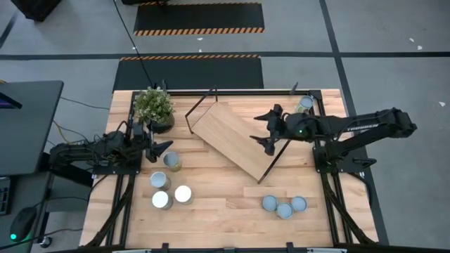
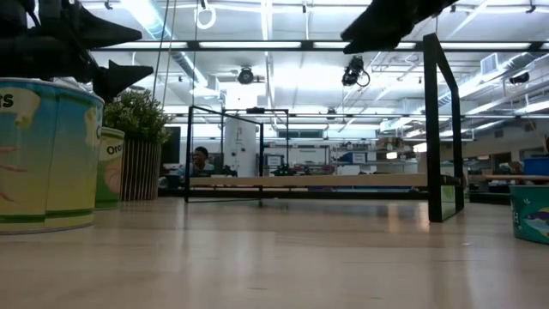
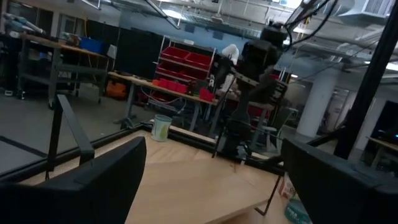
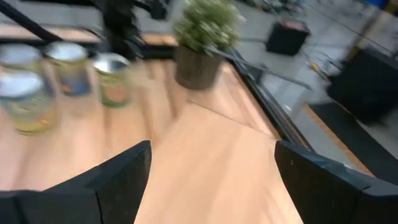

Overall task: Pick and place cans onto a shelf
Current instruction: Put the canned carrots on the shelf

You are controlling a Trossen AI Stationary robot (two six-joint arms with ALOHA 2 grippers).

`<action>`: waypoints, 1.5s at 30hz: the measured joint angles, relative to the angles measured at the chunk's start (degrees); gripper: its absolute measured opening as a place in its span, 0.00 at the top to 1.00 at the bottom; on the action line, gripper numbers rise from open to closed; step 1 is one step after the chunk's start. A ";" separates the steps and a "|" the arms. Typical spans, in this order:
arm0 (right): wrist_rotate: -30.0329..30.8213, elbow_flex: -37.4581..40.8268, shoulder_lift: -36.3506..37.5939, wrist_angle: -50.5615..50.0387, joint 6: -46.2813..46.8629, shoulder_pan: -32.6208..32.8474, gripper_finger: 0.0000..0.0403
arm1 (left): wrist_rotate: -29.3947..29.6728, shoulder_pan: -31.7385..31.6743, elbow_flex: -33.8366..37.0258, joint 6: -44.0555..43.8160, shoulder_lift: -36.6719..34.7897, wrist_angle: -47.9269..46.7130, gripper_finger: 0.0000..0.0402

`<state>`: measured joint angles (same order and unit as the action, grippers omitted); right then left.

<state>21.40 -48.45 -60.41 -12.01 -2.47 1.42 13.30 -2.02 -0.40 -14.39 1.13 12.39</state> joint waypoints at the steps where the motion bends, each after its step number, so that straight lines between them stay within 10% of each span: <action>1: 0.81 -0.59 0.03 -2.04 0.44 -0.70 0.13 | 0.00 0.00 0.01 -0.03 0.00 0.04 0.06; 20: -11.83 -2.11 -2.07 -9.75 2.50 -21.43 0.13 | 0.73 -0.02 0.01 -0.42 0.00 1.09 0.06; 45: -14.18 -20.52 -24.29 -1.91 2.50 2.91 0.13 | 0.67 -0.02 0.01 2.71 1.14 -0.71 0.06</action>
<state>7.22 -68.98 -84.70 -13.92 0.03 4.33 13.97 -2.04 -0.40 -11.68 2.26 11.67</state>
